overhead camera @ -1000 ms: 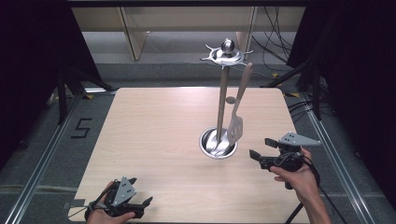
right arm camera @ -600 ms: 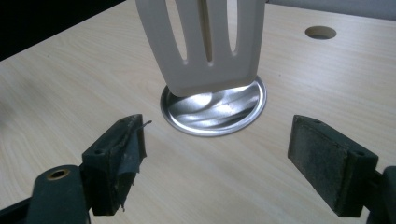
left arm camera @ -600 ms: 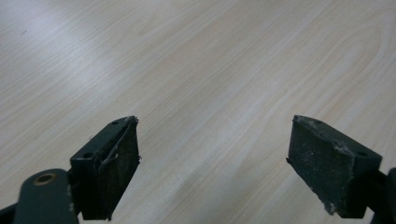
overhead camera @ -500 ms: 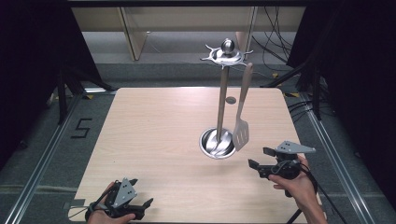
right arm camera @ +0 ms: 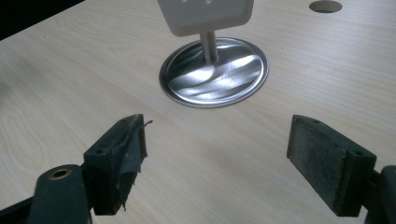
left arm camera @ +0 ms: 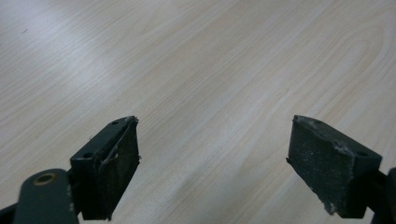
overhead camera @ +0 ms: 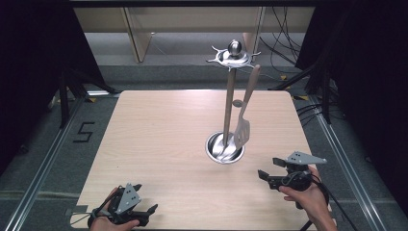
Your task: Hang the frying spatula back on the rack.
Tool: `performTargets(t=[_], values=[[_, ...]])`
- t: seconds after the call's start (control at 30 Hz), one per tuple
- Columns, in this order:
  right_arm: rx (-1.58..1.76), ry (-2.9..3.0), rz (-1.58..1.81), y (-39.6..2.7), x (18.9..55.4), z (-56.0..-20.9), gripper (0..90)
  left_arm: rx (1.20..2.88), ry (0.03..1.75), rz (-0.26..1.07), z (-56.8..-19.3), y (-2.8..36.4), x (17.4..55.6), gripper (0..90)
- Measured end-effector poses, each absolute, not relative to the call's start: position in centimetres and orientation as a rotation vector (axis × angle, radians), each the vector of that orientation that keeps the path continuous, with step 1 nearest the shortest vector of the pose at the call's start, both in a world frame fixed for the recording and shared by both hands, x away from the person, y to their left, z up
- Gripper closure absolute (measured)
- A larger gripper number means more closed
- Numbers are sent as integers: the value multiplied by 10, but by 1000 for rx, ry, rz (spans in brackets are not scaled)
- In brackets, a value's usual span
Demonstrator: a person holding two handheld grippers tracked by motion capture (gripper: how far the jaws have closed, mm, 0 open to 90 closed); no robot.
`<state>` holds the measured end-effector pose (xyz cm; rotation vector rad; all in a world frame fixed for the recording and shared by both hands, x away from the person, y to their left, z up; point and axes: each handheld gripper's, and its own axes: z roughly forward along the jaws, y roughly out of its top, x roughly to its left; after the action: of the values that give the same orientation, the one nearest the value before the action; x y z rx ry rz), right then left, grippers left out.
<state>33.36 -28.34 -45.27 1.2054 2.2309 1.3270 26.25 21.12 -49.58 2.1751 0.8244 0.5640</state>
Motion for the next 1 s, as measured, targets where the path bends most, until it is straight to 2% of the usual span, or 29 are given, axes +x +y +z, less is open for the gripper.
performTargets(t=[0.33,0.47,1.0], values=[[1223,2238,1314,-288,322,-459,208,2218,789,582,-493,214,263,159],[1194,2238,1307,-292,318,-461,210,2171,820,562,-495,211,262,159],[1206,2256,1313,-289,301,-467,210,2174,817,566,-495,211,262,159]])
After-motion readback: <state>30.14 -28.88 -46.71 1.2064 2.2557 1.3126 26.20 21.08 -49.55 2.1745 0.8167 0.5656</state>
